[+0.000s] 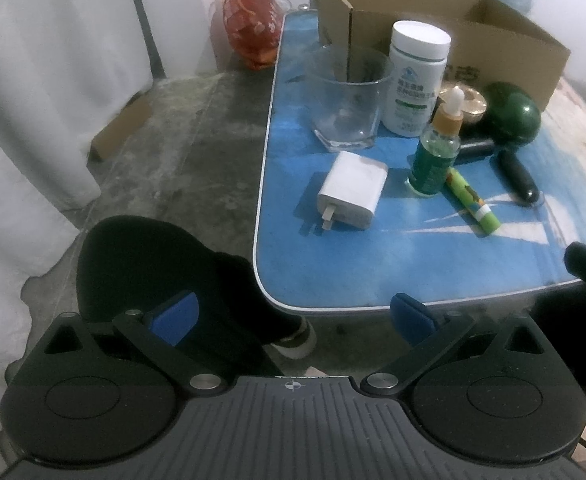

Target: Organize rigid objects

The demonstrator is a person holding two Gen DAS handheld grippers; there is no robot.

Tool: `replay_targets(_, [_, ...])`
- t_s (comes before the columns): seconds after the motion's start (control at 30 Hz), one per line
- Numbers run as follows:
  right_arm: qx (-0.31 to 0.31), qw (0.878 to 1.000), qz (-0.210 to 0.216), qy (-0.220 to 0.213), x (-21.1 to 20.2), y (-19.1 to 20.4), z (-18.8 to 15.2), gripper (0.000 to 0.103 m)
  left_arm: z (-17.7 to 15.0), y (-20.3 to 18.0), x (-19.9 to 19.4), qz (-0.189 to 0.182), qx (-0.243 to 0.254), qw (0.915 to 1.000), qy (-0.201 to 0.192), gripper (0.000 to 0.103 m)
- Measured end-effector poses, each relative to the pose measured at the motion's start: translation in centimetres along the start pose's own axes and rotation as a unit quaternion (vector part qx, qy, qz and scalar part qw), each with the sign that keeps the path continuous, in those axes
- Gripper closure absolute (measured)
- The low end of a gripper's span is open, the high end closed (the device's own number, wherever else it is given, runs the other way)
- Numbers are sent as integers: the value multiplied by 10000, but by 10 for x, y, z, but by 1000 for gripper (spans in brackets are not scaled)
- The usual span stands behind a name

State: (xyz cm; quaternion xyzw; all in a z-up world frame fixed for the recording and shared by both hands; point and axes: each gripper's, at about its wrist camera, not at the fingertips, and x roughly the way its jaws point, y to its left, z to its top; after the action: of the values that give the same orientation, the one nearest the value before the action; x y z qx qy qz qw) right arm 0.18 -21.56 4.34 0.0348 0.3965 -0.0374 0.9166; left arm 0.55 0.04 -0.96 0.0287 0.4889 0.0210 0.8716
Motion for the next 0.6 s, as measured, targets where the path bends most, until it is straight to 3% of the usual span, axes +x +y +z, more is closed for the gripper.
replay_targets(0.4, [14,10000,-12,14,5,-2,-1,0,2,-2,5,-19,46,10000,55,1])
replay_targets(0.5, [48,9999,11,-145,3,-11,6,0,4,-2,3,-171,33,9997,-157,1])
replay_targets(0.6, [152,9983,107,-560,-3,-26,13,0,8,0,1,-480,-25,9969,-624,1])
